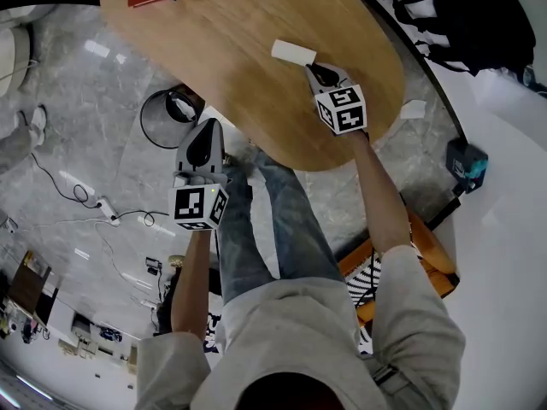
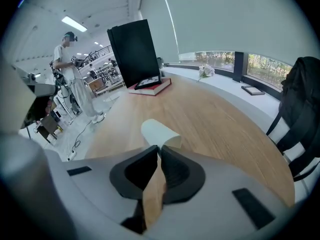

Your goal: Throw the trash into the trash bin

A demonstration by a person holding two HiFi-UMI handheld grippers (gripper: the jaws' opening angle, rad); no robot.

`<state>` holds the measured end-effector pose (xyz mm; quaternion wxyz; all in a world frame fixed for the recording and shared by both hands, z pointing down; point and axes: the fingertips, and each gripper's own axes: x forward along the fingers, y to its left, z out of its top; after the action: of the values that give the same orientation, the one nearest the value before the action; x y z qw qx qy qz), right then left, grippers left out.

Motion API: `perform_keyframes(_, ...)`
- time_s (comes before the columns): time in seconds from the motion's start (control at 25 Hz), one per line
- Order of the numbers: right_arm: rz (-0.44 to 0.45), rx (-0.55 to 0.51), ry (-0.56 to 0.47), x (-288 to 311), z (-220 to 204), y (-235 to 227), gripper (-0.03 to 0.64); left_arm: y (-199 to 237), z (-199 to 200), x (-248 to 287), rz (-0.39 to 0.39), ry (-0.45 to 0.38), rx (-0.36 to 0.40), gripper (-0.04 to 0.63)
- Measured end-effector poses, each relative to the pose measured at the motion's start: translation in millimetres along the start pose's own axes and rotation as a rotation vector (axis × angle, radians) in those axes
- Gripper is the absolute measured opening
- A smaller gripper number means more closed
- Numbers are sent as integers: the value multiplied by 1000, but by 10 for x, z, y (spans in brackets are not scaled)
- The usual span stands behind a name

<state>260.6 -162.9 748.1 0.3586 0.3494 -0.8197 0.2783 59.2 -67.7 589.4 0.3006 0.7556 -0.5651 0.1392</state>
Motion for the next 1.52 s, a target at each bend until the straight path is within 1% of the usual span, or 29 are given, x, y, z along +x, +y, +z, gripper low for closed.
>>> perform_keyframes(0.16, 11, -9, -50, -147, 73, 168, 34, 0, 14, 1, 0, -8, -3, 18)
perform_keyframes(0.36, -18, -30, -118, -375, 208, 406, 32, 22, 11, -46, 7, -19, -11, 18)
perform_keyframes(0.48, -27, -50, -145, -530, 268, 610, 32, 51, 30, -94, 14, -32, -21, 18)
perform_keyframes(0.6, -9, -77, -180, -703, 350, 886, 32, 118, 58, -170, 30, -50, -28, 18)
perform_keyframes(0.8, 45, -114, -231, -930, 499, 1363, 32, 281, 50, -361, 72, -77, -49, 18)
perform_keyframes(0.92, 85, -155, -248, -971, 598, 1678, 32, 419, 12, -540, 107, -96, -69, 18)
perform_keyframes(1.04, 128, -196, -244, -944, 652, 1988, 32, 575, -43, -741, 147, -113, -92, 18)
perform_keyframes(1.24, 229, -259, -236, -815, 735, 2546, 32, 860, -159, -1123, 224, -143, -139, 18)
perform_keyframes(1.52, 351, -336, -181, -525, 727, 3407, 32, 1377, -392, -1812, 351, -189, -207, 18)
